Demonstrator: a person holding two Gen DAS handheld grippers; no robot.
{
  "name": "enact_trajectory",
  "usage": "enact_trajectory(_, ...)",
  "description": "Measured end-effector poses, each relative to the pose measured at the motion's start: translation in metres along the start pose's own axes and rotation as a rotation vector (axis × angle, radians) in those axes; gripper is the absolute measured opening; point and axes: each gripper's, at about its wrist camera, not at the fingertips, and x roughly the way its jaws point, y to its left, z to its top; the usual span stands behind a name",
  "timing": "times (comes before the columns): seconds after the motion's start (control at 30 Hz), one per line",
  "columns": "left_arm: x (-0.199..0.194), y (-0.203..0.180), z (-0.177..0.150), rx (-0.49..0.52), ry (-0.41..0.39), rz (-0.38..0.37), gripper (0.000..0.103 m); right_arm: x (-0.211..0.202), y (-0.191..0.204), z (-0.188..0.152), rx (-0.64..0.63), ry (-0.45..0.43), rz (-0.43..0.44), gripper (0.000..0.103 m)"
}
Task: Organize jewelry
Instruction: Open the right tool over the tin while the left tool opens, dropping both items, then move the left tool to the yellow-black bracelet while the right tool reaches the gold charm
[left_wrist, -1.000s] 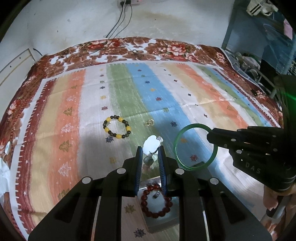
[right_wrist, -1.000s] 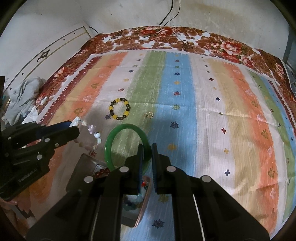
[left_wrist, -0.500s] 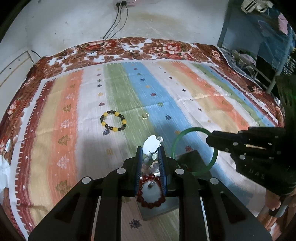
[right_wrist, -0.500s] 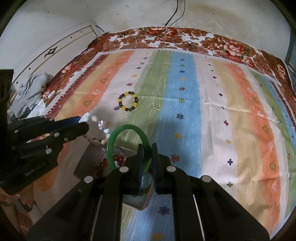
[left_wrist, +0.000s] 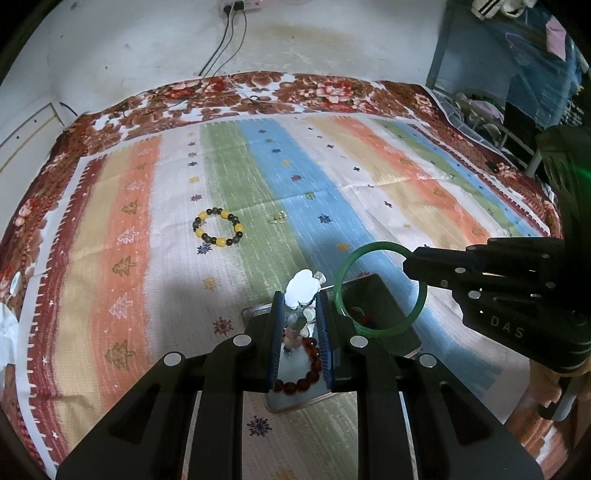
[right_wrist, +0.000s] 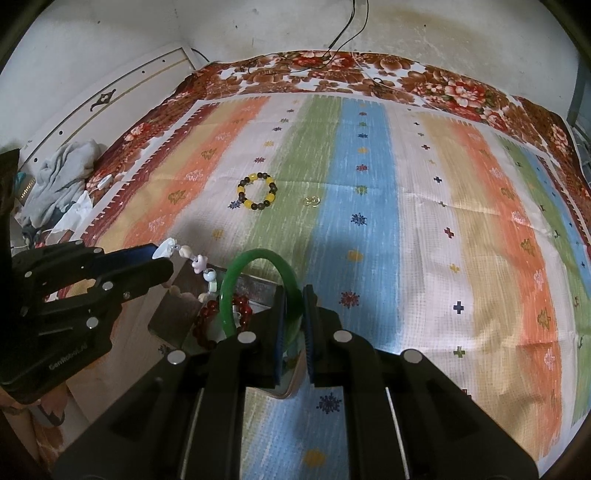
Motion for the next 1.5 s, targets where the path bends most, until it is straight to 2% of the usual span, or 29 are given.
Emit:
enact_trajectory(0.27,0.005,-0.001,0.0,0.006,0.024,-0.005,0.018,0.003,0.0,-0.008,-0.003,0.023,0.014,0.015)
enact_trajectory(0.33,0.007,0.0,0.0,0.01,0.027,0.009,0.027,0.003,0.002,-0.006,-0.017,0.025,-0.01,0.029)
enact_trajectory(0.4,0.008,0.0,0.0,0.008,0.031,0.01,0.03,0.001,0.004,-0.006,-0.036,0.014,-0.044,0.034)
enact_trajectory(1.0,0.017,0.026,0.005,-0.041,0.046,0.055,0.045,0.015,-0.015,0.009,0.032,0.032,-0.04,0.035)
enact_trajectory(1.23,0.025,0.038,0.011,-0.055,0.054,0.093,0.051,0.031,-0.021,0.019,0.052,0.043,-0.072,0.036)
enact_trajectory(1.27,0.025,0.039,0.012,-0.055,0.053,0.095,0.052,0.031,-0.021,0.02,0.053,0.04,-0.073,0.037)
enact_trajectory(1.37,0.03,0.041,0.017,-0.049,0.053,0.114,0.057,0.035,-0.022,0.025,0.05,0.025,-0.091,0.047)
enact_trajectory(1.5,0.037,0.047,0.022,-0.038,0.058,0.147,0.06,0.045,-0.027,0.031,0.052,0.027,-0.092,0.048)
